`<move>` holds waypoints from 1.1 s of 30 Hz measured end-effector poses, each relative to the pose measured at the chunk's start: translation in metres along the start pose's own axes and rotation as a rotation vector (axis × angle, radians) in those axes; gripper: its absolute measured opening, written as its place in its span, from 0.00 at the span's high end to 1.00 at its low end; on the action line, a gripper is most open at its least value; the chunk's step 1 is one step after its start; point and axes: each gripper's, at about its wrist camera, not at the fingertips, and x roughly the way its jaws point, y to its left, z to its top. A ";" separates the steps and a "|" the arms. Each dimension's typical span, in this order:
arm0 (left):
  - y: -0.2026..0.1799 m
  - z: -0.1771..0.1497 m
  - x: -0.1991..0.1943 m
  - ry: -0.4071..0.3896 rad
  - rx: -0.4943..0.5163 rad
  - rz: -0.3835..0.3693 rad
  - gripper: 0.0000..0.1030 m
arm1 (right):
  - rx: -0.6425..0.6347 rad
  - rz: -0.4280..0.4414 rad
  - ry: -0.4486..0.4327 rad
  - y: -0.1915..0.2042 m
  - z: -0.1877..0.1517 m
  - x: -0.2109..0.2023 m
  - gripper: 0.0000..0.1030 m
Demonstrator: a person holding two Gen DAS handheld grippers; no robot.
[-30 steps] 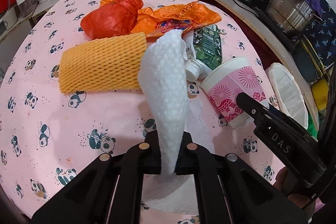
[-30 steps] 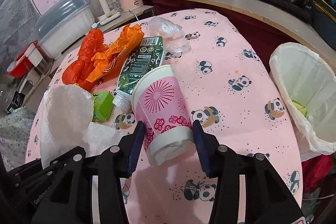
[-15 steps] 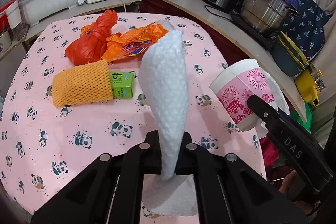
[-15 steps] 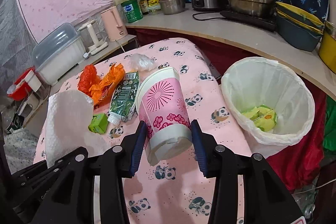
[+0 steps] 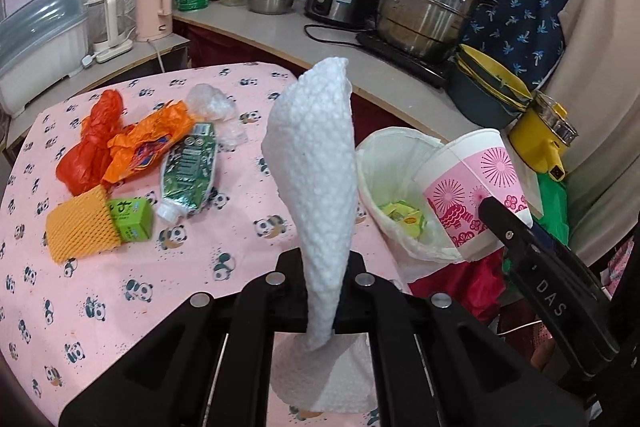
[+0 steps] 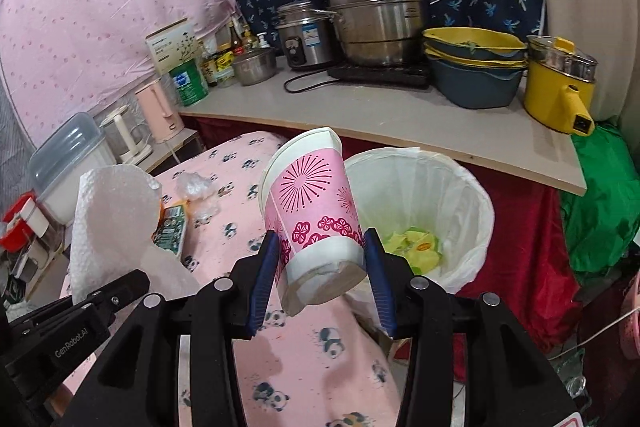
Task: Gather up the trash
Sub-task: 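Carry the pink cup over the wastebasket and open the right gripper to drop it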
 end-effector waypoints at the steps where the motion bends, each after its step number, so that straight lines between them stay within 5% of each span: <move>1: -0.007 0.002 0.002 -0.002 0.011 -0.006 0.96 | 0.014 -0.012 -0.005 -0.009 0.002 0.000 0.59; 15: -0.100 0.027 0.069 0.062 0.152 -0.133 0.96 | 0.151 -0.146 -0.016 -0.107 0.016 0.013 0.59; 33: -0.121 0.052 0.136 0.056 0.141 -0.162 0.88 | 0.160 -0.187 0.037 -0.123 0.022 0.063 0.59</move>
